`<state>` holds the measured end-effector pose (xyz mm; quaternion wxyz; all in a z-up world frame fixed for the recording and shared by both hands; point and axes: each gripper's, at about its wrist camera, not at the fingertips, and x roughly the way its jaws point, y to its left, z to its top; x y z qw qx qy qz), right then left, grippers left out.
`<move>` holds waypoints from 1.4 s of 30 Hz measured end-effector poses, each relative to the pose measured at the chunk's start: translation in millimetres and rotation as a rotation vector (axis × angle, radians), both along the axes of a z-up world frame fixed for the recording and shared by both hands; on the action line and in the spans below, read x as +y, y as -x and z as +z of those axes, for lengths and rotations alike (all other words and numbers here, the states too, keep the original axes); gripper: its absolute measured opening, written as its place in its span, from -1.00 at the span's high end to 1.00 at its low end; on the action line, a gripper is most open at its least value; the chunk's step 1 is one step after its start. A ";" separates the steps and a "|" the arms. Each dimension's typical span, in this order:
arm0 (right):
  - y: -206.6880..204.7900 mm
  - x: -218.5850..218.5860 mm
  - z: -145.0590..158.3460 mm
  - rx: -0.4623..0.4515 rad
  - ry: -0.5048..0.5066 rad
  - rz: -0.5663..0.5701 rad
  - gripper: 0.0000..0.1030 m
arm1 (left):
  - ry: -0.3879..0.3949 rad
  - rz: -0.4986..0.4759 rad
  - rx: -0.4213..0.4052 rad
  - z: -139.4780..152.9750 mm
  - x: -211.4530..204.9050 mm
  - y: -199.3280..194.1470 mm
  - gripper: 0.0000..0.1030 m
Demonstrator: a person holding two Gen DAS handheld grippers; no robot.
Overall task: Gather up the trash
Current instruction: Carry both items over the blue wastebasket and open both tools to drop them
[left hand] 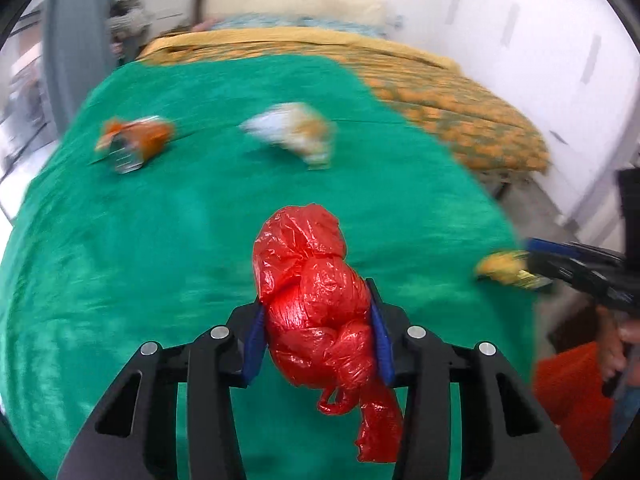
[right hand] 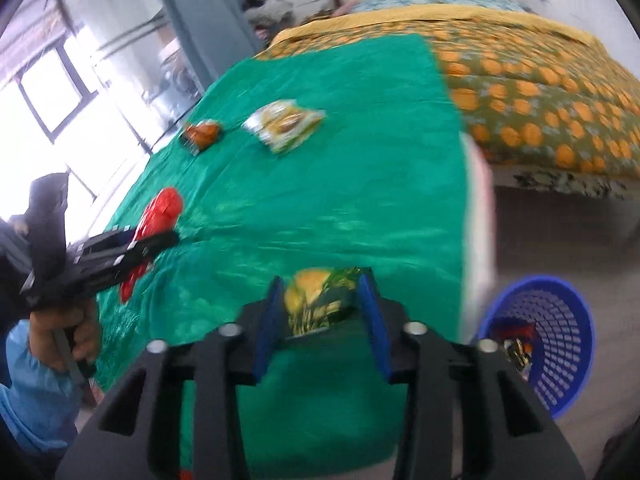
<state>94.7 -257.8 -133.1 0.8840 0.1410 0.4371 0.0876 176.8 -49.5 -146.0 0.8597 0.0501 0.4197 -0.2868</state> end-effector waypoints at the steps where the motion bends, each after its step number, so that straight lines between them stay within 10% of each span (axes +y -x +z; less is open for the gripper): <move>1: 3.0 -18.0 -3.2 0.014 -0.030 -0.029 0.41 | 0.000 -0.029 -0.006 2.3 -16.0 6.5 0.17; 8: -3.3 -24.6 -22.4 0.061 -0.041 0.047 0.41 | 0.021 -0.029 0.025 -8.5 -69.5 9.8 0.16; 11: -2.4 -12.6 -12.4 0.025 0.013 0.084 -0.52 | 0.004 -0.013 0.015 -4.7 -61.8 9.6 0.16; 12: -0.3 -11.1 -9.5 0.011 0.033 0.085 -0.55 | -0.007 -0.010 0.007 -3.0 -58.4 10.7 0.16; 19: -8.4 22.0 -22.0 0.061 0.171 0.202 -0.24 | -0.045 -0.001 -0.012 -1.9 -53.4 13.6 0.16; 23: -9.4 20.3 -29.2 0.080 0.213 0.163 0.35 | -0.072 -0.025 -0.013 -7.5 -64.1 21.2 0.16; 33: 25.4 -99.0 6.9 0.002 0.139 -0.107 0.37 | -0.008 -0.255 0.031 3.2 -160.6 70.7 0.16; 42: 49.2 -238.7 -61.9 0.116 0.016 -0.365 0.37 | -0.040 -0.383 0.165 -51.0 -308.5 88.7 0.16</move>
